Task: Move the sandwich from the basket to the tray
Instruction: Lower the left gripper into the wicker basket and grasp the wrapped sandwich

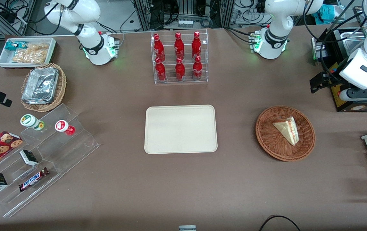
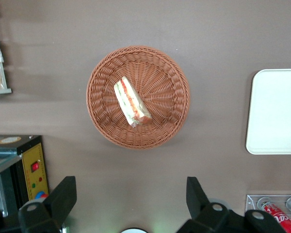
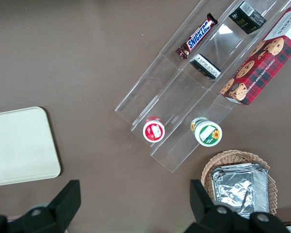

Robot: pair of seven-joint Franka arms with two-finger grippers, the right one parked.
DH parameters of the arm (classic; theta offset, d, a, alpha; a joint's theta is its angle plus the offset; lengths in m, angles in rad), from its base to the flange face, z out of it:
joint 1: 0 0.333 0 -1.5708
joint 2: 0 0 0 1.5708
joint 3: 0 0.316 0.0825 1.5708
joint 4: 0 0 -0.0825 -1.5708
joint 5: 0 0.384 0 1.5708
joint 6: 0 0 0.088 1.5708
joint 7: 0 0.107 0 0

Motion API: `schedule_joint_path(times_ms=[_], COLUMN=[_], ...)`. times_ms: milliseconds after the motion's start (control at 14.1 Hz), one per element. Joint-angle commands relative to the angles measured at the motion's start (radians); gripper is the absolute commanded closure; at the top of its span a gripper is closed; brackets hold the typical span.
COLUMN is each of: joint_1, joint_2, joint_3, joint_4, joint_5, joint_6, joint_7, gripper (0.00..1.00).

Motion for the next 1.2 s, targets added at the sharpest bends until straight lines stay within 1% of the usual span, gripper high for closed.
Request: schedule_joint_path(times_ms=[0, 141, 354, 424, 707, 919, 990, 1131], joint_1=[-0.009, -0.009, -0.007, -0.006, -0.006, -0.006, -0.004, 0.002], joint_2=[0.008, 0.013, 0.074, 0.079, 0.053, 0.054, 0.056, 0.083], joint_3=[0.006, 0.006, 0.006, 0.008, 0.031, 0.074, 0.08, 0.08], joint_4=[0.0, -0.031, -0.092, -0.142, -0.443, -0.606, -0.633, -0.638], joint_5=[0.015, 0.007, 0.021, 0.022, 0.036, 0.03, 0.023, 0.018], joint_6=[0.009, 0.007, 0.038, 0.094, 0.445, 0.681, 0.731, 0.743], joint_7=[0.034, 0.034, 0.034, 0.034, 0.034, 0.016, -0.027, -0.25], gripper=[0.0, 0.0, 0.0, 0.0, 0.0, 0.0, 0.0, 0.0])
